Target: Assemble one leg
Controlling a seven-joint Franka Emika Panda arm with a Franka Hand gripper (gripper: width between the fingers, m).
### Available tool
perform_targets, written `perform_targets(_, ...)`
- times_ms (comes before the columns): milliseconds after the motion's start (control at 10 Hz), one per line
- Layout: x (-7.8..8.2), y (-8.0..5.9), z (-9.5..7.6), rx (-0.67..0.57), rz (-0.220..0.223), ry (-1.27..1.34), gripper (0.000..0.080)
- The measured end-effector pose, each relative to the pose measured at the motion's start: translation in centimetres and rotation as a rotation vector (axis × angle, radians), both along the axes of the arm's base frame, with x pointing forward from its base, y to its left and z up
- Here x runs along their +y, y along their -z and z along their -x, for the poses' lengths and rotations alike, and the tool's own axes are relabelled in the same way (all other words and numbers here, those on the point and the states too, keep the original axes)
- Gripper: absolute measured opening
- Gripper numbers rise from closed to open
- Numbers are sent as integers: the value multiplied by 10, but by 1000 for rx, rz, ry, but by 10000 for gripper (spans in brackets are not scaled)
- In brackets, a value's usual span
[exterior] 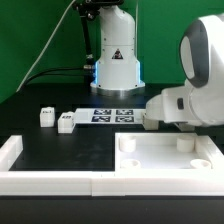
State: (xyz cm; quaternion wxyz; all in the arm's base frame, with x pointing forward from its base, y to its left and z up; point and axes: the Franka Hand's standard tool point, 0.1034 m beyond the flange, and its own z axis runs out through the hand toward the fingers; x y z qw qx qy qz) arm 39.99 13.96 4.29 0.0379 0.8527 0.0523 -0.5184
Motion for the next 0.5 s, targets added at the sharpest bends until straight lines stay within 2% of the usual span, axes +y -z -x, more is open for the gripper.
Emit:
perform_targets(200,-9,-21,-5,34,41,41,287)
perform_targets(400,-9,-22,-9,18,36,39,288)
perform_targets(500,-7,-18,-14,-30,27,44,288)
